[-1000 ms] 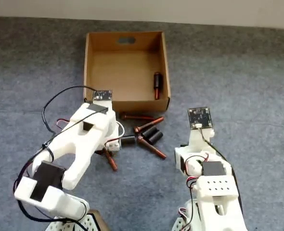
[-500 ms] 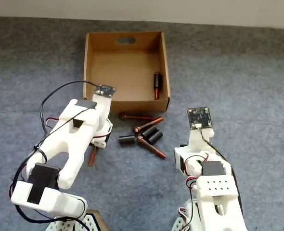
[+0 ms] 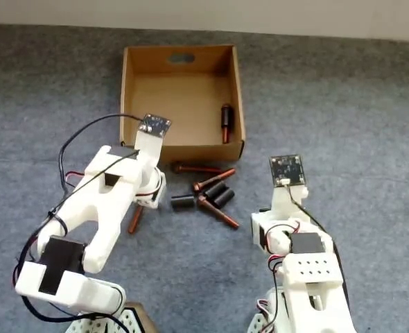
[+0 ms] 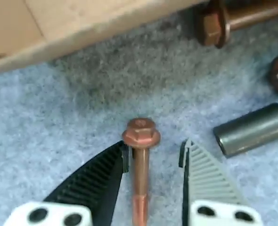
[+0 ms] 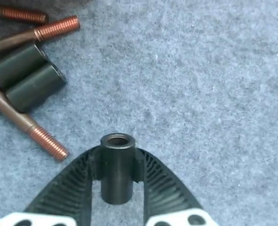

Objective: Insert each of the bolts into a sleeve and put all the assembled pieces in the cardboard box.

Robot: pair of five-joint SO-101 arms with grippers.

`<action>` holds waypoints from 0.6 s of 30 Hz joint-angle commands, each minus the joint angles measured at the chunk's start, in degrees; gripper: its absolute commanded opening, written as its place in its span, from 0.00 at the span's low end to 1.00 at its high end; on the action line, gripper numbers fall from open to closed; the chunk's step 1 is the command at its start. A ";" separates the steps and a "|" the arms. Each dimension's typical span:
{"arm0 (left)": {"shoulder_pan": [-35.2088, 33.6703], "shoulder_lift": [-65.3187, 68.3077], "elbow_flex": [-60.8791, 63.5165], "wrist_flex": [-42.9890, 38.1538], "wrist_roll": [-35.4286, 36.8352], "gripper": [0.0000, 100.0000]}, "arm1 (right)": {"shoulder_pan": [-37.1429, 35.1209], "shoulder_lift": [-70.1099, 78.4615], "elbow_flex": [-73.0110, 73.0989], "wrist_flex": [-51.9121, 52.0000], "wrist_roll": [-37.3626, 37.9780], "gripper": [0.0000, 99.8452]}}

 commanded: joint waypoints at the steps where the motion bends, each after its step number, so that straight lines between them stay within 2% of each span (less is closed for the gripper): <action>1: -0.75 -2.51 1.36 -3.60 -0.44 0.18 | -0.04 -1.19 -0.31 -0.84 -0.53 0.01; 8: -0.75 -2.51 3.82 -5.80 -0.44 0.18 | -0.04 -1.19 -0.31 -0.84 -0.53 0.01; 10: -0.75 -2.51 3.82 -5.80 -0.44 0.13 | -0.04 -1.19 -0.31 -0.84 -0.53 0.01; 13: -0.75 -2.51 3.82 -5.80 -0.44 0.00 | -0.04 -1.19 -0.31 -0.75 -0.53 0.01; 18: -0.13 -2.59 3.91 -5.80 -0.53 0.01 | -0.04 -1.19 -0.31 -0.75 -0.53 0.01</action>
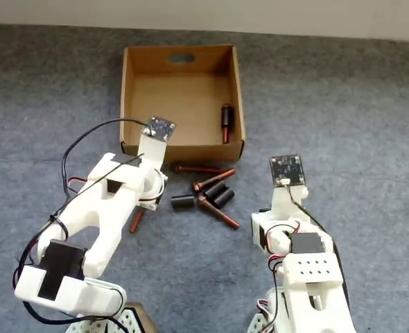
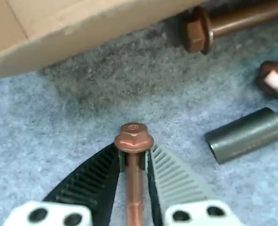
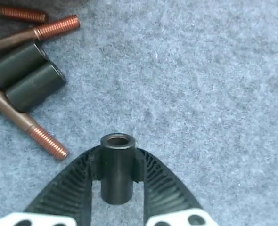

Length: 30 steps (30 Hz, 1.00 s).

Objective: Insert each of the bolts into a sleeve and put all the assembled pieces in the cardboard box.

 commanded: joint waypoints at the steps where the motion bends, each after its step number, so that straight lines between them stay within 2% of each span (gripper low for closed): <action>1: 0.22 -1.63 0.04 -0.79 -0.62 0.01 | -0.04 -1.19 -0.31 -0.75 -0.53 0.01; 5: 2.95 -2.59 -1.19 0.18 -0.62 0.01 | -0.04 -1.36 -0.40 -0.75 -0.53 0.01; 8: 4.53 -7.08 -4.00 4.92 -0.62 0.01 | -0.04 -4.18 -0.57 -0.66 -0.53 0.01; 14: 4.44 -26.15 -5.23 12.48 -0.53 0.01 | -0.40 -22.37 -0.31 6.55 -0.79 0.01; 21: 4.62 -45.32 -1.19 12.57 -0.26 0.01 | -1.71 -43.38 3.30 7.96 -0.53 0.01; 25: 4.62 -51.65 -1.19 6.95 0.97 0.01 | -6.46 -47.43 2.86 7.08 -0.53 0.01; 30: 4.70 -57.01 -1.01 -4.84 14.68 0.01 | -11.30 -47.08 2.33 -2.33 -0.53 0.01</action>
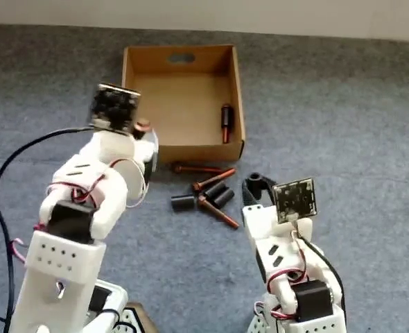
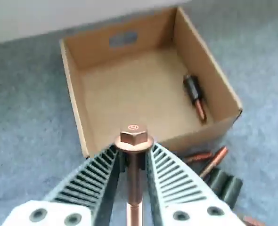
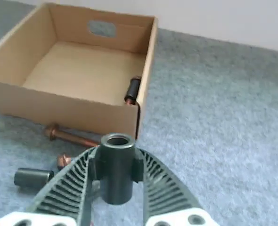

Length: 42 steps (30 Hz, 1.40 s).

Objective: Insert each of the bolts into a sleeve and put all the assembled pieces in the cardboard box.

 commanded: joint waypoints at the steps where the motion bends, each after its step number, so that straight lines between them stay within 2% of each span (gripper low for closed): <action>1: 0.84 -4.44 -0.31 -8.97 8.70 0.01 | -2.15 -0.31 -1.54 -7.78 -0.35 0.01; 7: 4.26 -5.85 -0.31 -19.08 11.16 0.01 | -2.15 1.27 -1.54 -21.58 -0.35 0.01; 14: 17.27 -5.76 -0.31 -26.99 11.08 0.01 | -3.30 2.51 -0.75 -22.46 -0.79 0.01; 18: 21.49 -5.76 -0.31 -30.95 10.90 0.01 | -3.30 2.51 0.31 -22.46 -0.79 0.01; 23: 23.69 -4.97 -0.22 -33.05 10.81 0.01 | -3.30 2.51 2.86 -22.46 -0.88 0.01; 29: 24.92 4.09 -0.40 -38.15 10.81 0.01 | -3.30 2.51 3.03 -22.46 -0.88 0.01; 36: 24.92 6.46 -0.31 -38.07 10.81 0.01 | -3.30 2.42 3.38 -22.46 -0.88 0.01; 42: 25.36 6.64 1.27 -38.33 10.90 0.01 | -3.30 2.42 3.03 -22.46 -6.42 0.01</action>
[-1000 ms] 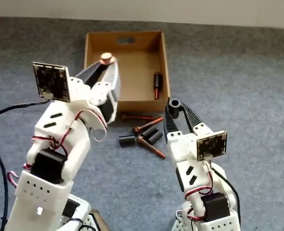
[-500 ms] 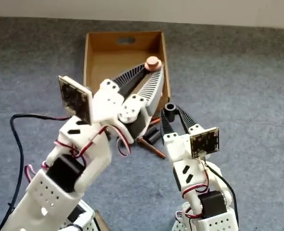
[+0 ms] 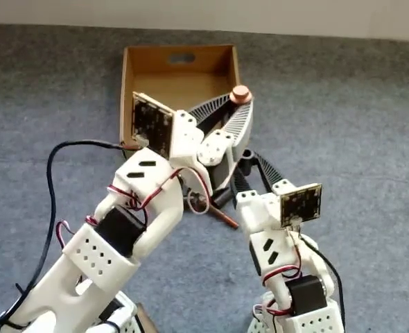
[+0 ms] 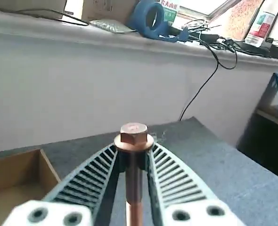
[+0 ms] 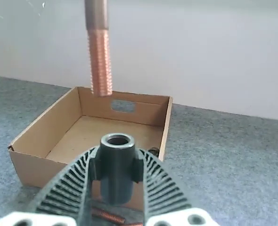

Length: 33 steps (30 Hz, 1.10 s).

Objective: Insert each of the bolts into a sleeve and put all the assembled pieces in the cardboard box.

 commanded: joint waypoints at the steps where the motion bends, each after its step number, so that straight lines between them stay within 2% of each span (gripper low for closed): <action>1: 1.27 0.13 0.40 -1.41 0.00 0.01 | -0.31 -0.13 -0.57 -1.27 -1.49 0.01; 27: 1.63 0.40 2.15 -1.49 -0.09 0.01 | -0.31 -0.13 -0.57 -1.27 -1.49 0.01; 33: 1.63 5.23 2.51 -1.58 -0.09 0.01 | -0.22 -0.13 -0.57 -1.27 -1.49 0.01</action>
